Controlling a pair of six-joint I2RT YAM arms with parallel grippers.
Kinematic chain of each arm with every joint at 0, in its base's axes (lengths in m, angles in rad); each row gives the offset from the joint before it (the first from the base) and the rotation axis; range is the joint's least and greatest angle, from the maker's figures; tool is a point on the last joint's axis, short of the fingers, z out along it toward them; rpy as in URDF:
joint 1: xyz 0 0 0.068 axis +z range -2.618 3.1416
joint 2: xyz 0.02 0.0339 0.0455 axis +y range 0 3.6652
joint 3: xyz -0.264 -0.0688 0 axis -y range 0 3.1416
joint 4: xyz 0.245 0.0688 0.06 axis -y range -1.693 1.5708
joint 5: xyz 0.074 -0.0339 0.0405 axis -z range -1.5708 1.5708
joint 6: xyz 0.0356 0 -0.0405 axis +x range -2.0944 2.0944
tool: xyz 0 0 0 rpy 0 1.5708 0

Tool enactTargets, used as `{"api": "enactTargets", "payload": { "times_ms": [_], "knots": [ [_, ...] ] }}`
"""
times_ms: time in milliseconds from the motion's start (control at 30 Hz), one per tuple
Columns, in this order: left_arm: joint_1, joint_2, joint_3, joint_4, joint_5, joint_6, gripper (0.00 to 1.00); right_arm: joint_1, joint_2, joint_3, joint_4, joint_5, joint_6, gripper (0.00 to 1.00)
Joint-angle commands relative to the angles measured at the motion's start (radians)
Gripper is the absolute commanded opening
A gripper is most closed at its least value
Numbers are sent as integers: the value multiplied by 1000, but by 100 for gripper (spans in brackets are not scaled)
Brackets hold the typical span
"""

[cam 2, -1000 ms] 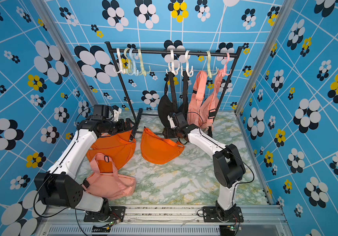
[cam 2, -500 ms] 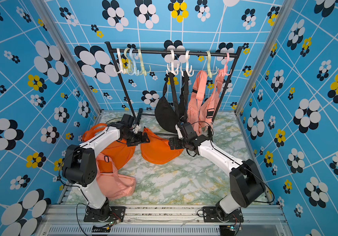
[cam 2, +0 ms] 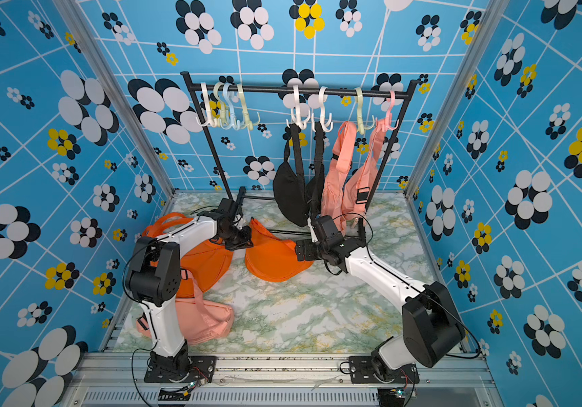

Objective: Take the bag off the hook
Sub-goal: Place the bag at the center of the board, then adjust the bag at the bag.

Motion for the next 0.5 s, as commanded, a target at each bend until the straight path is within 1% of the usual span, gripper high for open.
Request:
{"api": "enactTargets", "payload": {
  "times_ms": [0, 100, 167, 267, 333, 367, 400, 433, 467],
  "knots": [
    [16, -95, 0, -29, 1, -19, 0, -1, 0, 10, 12, 5, 25, 93],
    [65, -214, -56, -49, -31, -25, 0, 0, 0, 7, 22, 5, 21, 93],
    [117, -289, -110, -47, -49, -41, 0, -1, 3, 9, 32, 12, 18, 93],
    [183, -369, -190, -31, -54, -61, 0, -1, 5, 18, 40, 1, 20, 93],
    [197, -389, -214, -30, -62, -55, 0, -2, 2, 16, 53, 9, 19, 93],
    [199, -388, -218, -33, -66, -53, 13, -2, 0, 15, 61, 15, 18, 93],
    [198, -385, -219, -34, -56, -55, 34, -4, -2, 11, 67, 19, 18, 93],
    [196, -380, -215, -35, -41, -62, 60, -10, -6, 14, 70, 18, 23, 93],
    [192, -377, -209, -38, -34, -67, 77, -15, -12, 17, 74, 14, 29, 93]
  ]
}}
